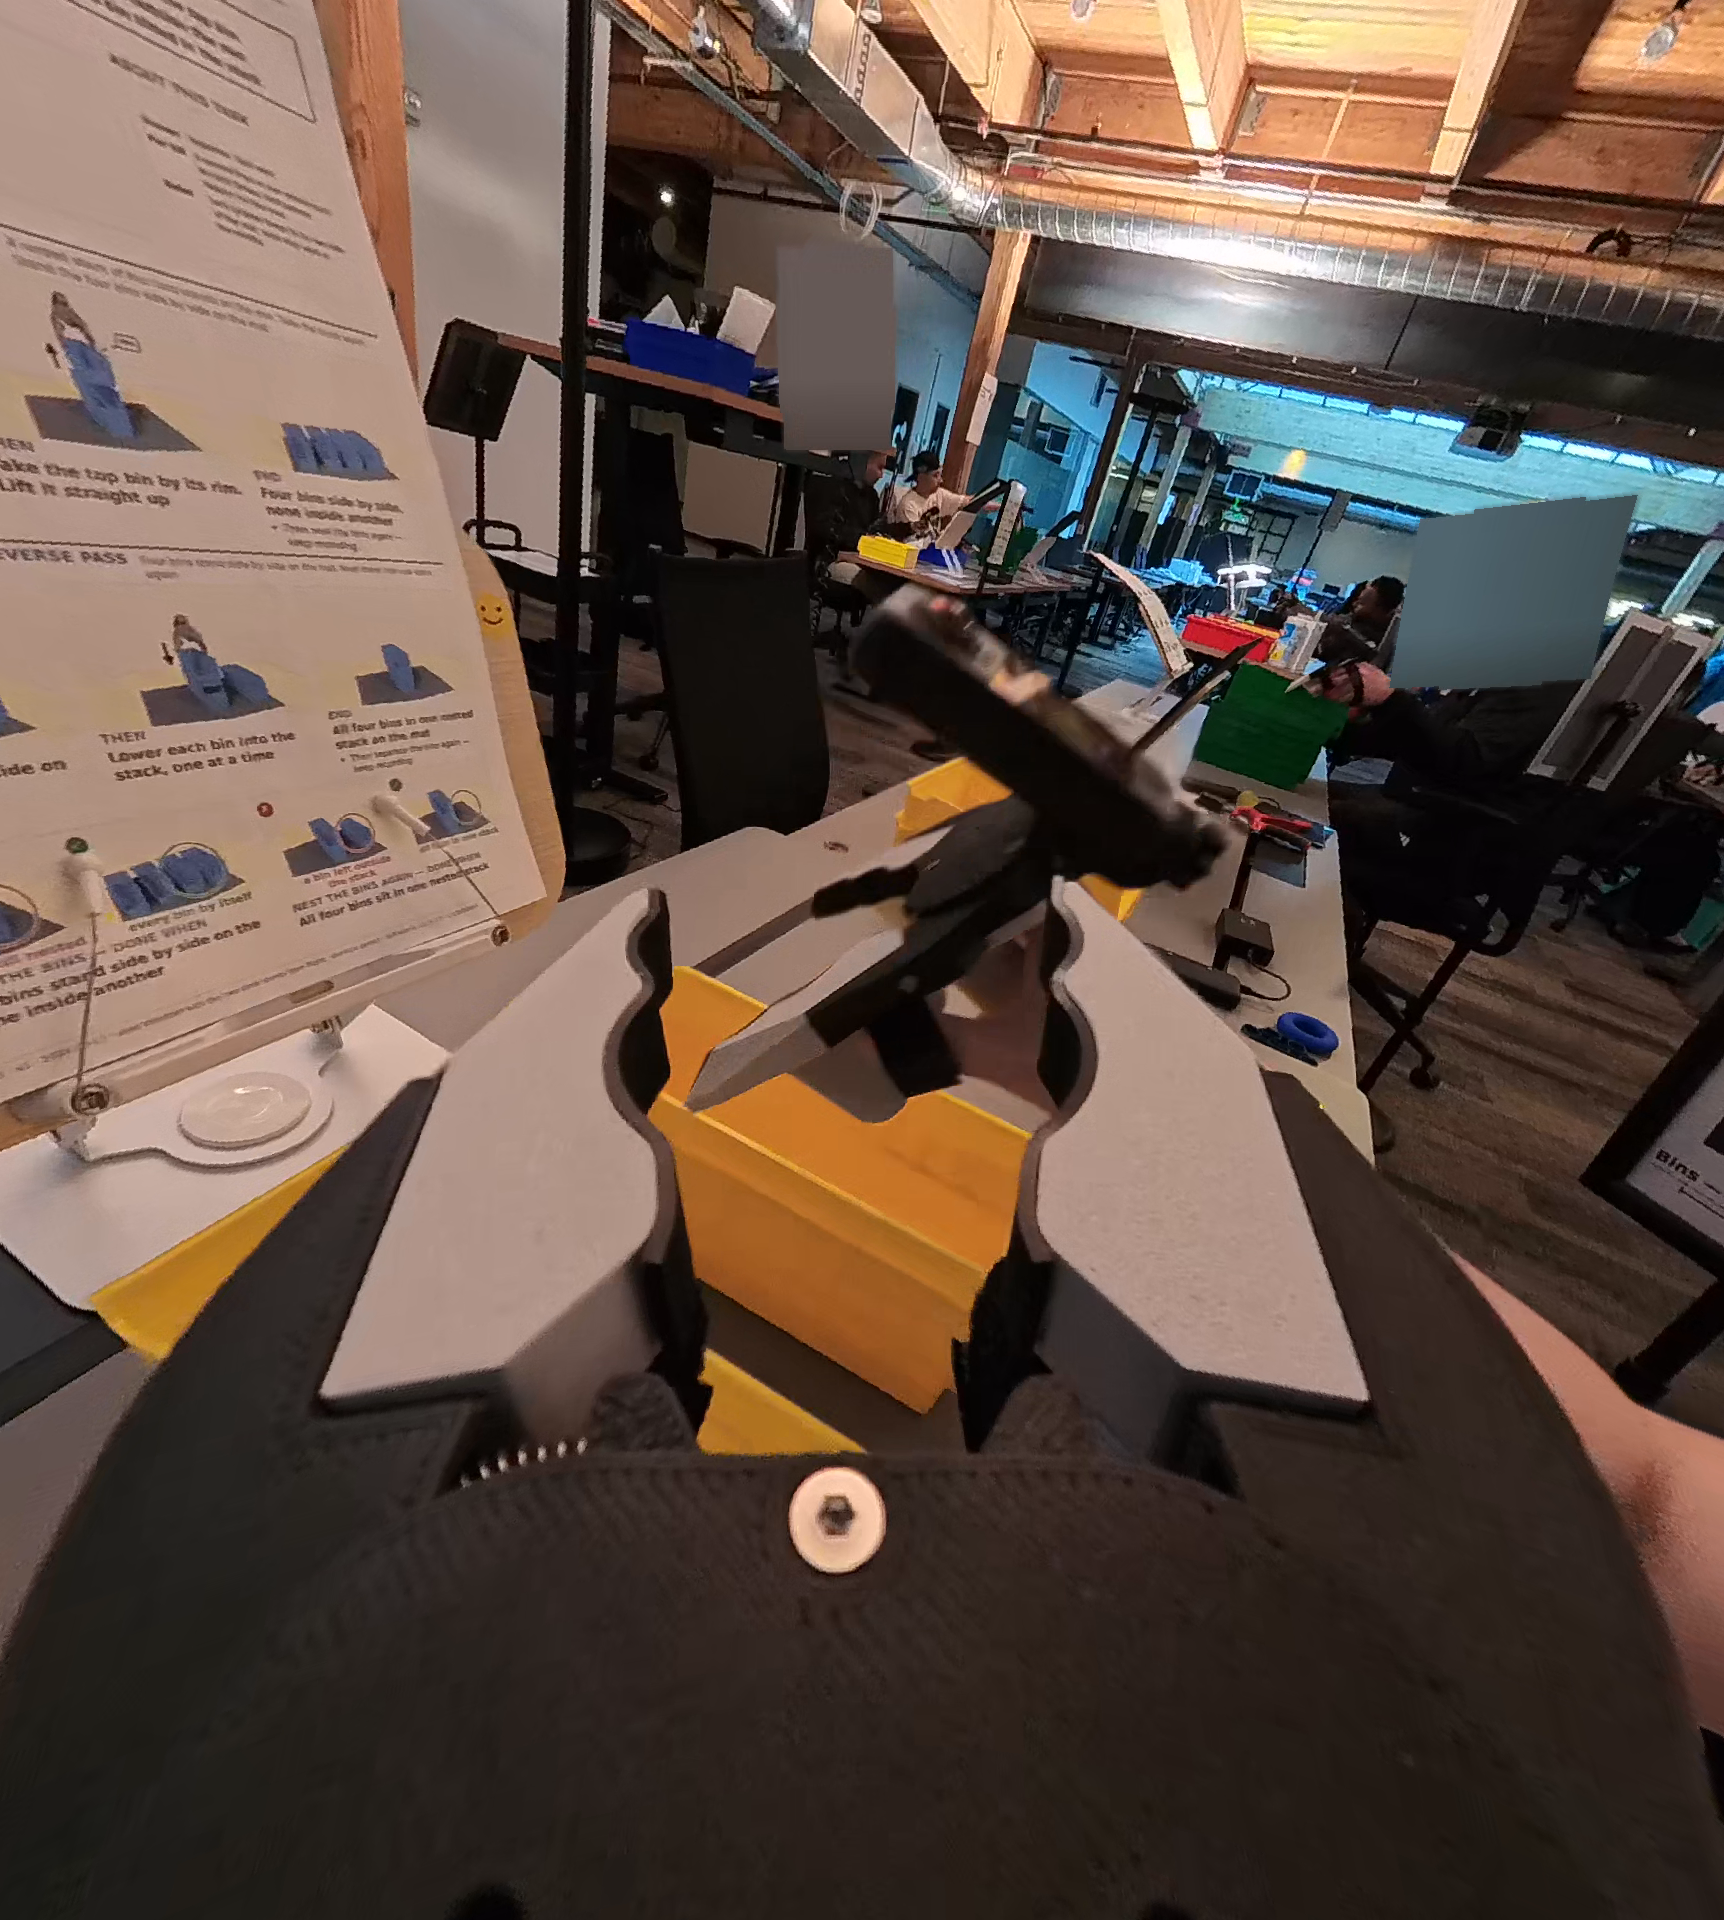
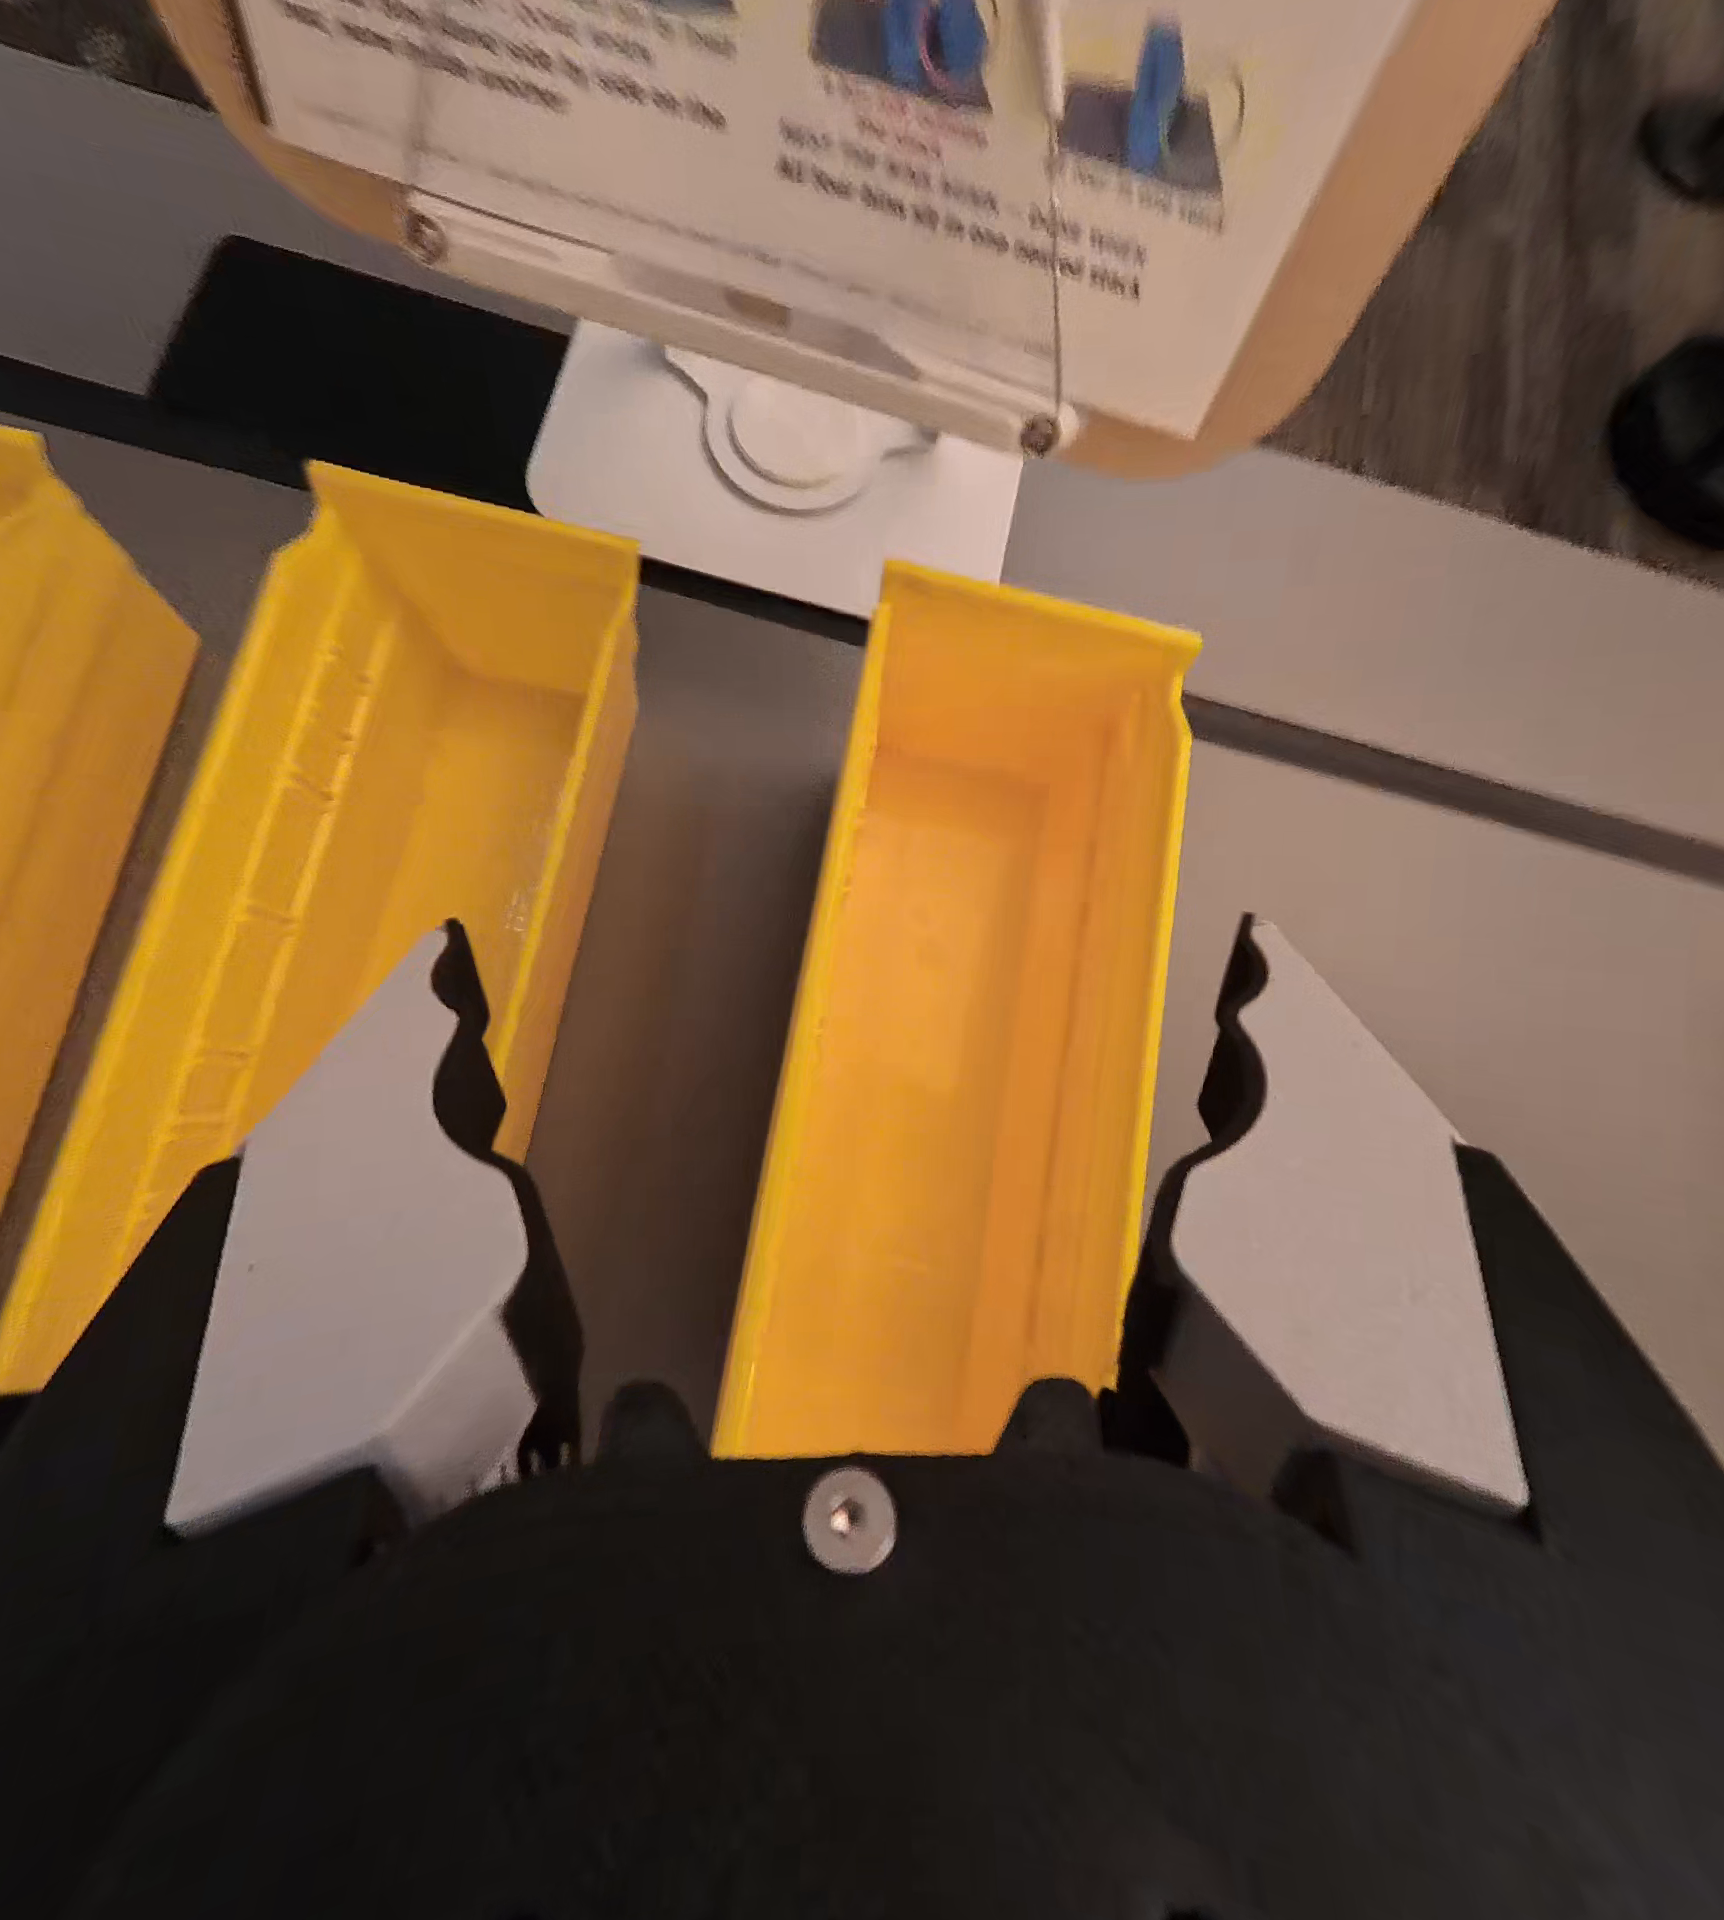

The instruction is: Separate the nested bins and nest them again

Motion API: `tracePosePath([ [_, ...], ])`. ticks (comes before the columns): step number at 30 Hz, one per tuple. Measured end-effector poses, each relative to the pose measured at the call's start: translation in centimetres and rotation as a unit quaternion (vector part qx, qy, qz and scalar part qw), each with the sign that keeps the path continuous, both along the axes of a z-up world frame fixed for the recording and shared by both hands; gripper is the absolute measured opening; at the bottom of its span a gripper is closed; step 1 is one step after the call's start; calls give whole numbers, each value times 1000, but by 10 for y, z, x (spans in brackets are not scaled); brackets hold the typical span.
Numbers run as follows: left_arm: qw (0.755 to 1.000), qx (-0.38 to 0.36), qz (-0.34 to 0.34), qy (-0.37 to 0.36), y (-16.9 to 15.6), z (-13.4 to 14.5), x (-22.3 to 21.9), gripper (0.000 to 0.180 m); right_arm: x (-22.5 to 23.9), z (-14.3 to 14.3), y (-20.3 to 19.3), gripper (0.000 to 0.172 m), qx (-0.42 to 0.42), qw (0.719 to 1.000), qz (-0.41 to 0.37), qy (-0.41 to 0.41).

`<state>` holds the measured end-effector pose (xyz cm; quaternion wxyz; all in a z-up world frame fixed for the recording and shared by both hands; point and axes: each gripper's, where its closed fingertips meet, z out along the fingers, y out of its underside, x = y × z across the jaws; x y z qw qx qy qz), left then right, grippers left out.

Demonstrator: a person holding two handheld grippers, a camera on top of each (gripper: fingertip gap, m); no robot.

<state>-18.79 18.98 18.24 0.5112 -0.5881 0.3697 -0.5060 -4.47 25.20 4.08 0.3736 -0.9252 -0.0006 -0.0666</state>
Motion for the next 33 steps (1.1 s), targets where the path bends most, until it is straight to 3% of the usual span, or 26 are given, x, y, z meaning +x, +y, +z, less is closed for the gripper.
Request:
tracePosePath([
  [4,1000,-4,10,-4,3,1,-5,72,-15,20,-7,138,6,1000,15,-16],
  [13,1000,-7,21,-5,7,1,-12,72,-18,22,-19,136,9,1000,28,-9],
  [20,997,-18,69,1,21,-2,-14,75,13,51,-38,135,53,998,28,-16],
  [24,997,16,76,-14,6,12,3,77,38,64,-52,134,79,996,33,-23],
  [29,993,68,94,37,-19,8,31,84,75,72,-68,134,112,992,47,-36],
  [33,980,96,145,100,-26,-8,46,102,115,87,-76,133,169,977,43,-121],
])
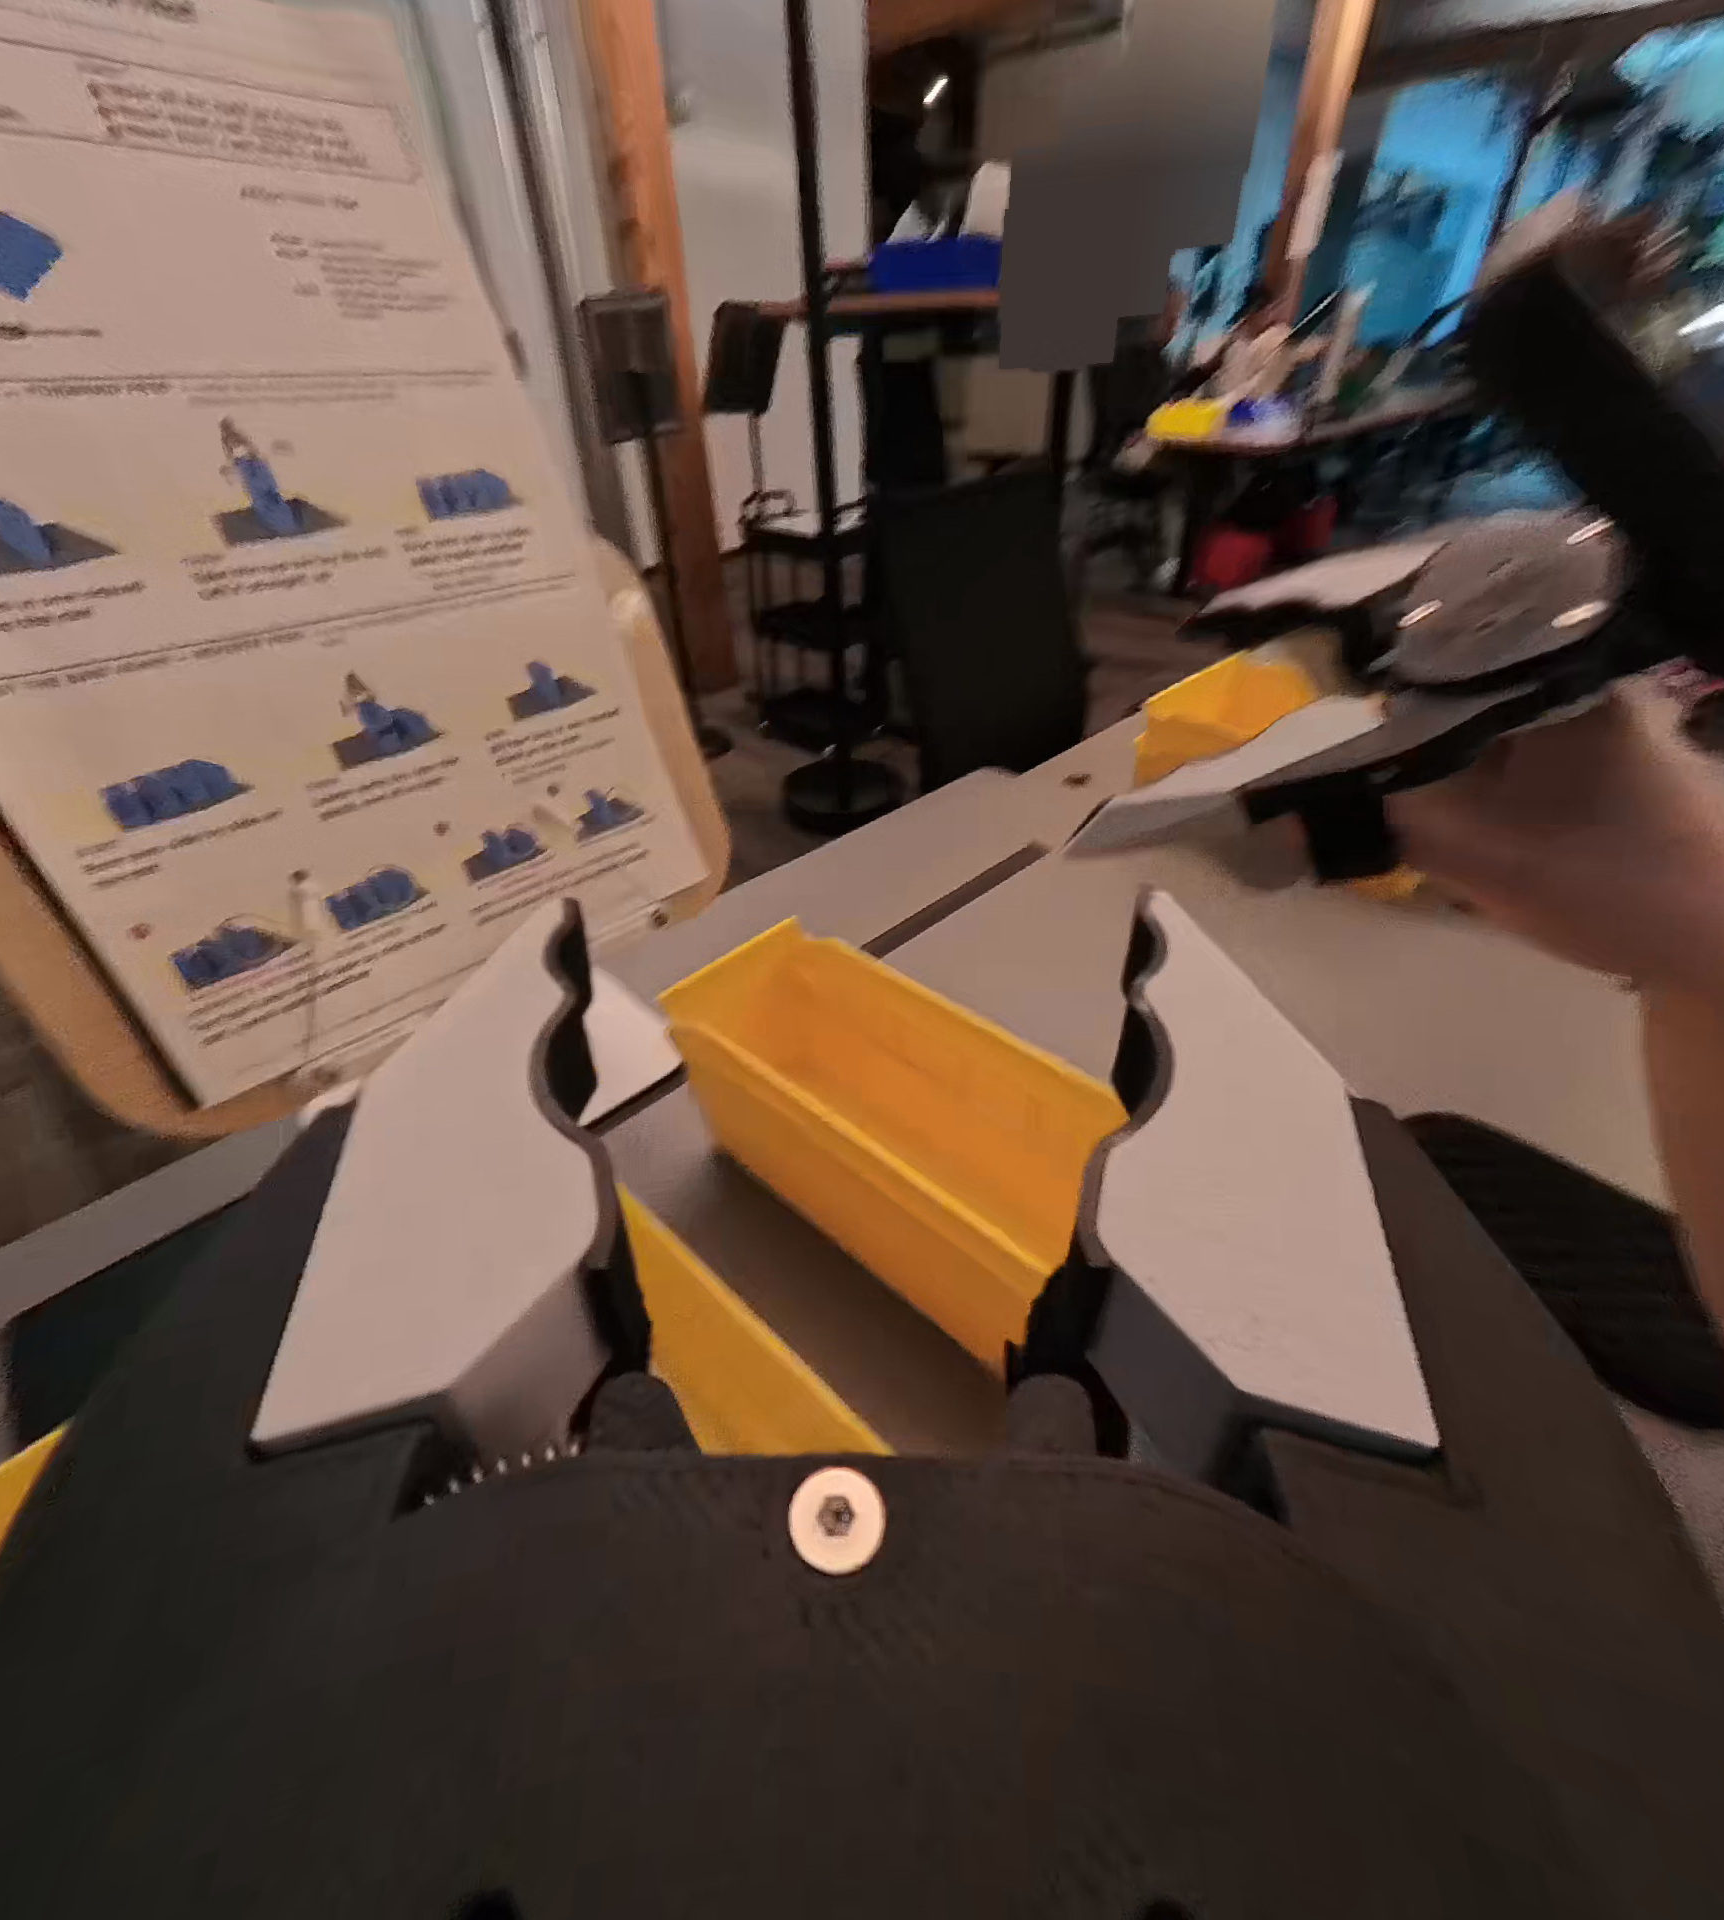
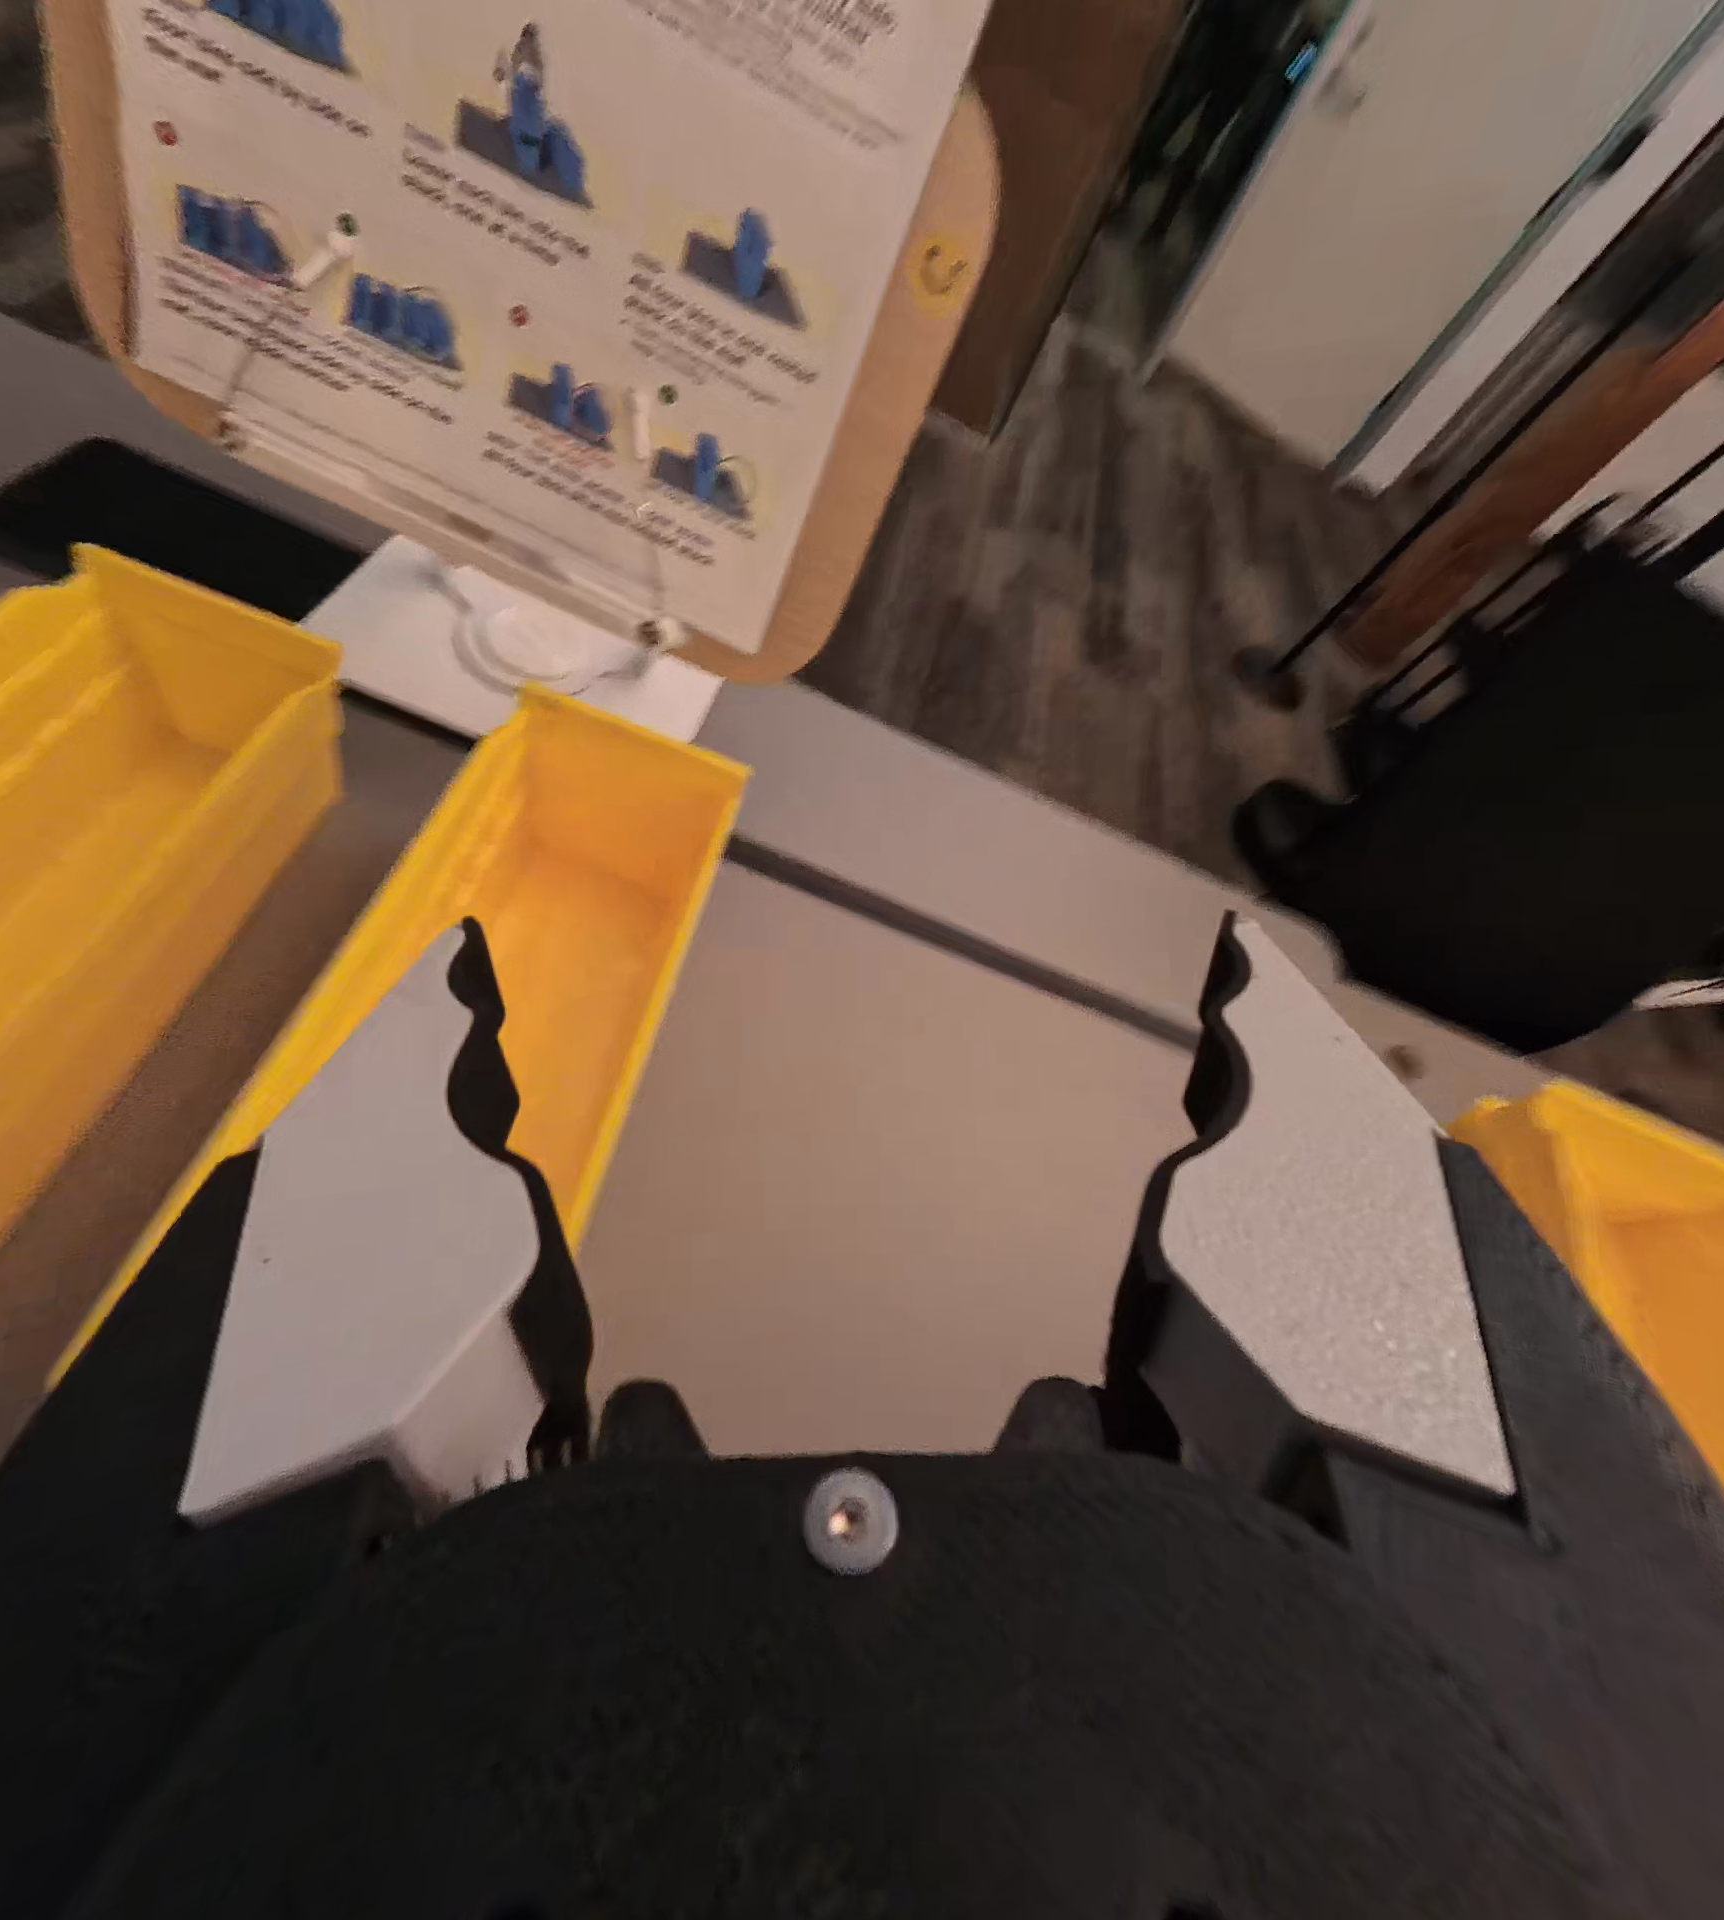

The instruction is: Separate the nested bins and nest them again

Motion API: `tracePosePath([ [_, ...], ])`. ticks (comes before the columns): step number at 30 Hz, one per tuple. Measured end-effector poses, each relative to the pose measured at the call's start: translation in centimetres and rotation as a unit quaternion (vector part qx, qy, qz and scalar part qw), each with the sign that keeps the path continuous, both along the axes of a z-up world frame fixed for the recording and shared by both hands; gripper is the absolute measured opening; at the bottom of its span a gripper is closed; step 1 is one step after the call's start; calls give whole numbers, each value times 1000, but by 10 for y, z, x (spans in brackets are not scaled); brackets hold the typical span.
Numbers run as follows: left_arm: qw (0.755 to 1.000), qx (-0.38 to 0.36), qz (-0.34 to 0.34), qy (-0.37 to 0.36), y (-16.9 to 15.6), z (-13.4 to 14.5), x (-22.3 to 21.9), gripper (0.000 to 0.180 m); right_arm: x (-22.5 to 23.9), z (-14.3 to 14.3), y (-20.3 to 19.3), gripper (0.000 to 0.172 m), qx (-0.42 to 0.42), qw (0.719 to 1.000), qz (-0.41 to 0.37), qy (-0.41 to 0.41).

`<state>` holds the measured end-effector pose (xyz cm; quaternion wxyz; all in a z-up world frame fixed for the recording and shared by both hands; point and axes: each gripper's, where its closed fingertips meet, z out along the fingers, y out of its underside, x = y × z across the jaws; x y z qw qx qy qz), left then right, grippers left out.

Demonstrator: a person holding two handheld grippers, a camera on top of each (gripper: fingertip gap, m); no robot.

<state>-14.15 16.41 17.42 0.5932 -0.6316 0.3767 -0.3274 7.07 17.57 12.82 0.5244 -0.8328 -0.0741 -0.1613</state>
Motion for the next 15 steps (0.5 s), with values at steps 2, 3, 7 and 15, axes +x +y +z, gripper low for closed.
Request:
tracePosePath([
  [2,997,-17,57,52,12,-22,-3,114,21,13,-4,131,53,997,-18,-48],
  [3,993,-37,80,76,19,-35,-6,118,30,19,-7,131,78,995,-25,-61],
  [7,977,-115,127,125,46,-86,-16,122,58,40,-19,131,179,979,-48,-80],
  [15,924,-295,107,217,62,-162,-22,135,92,8,-34,131,130,988,-52,-60],
])
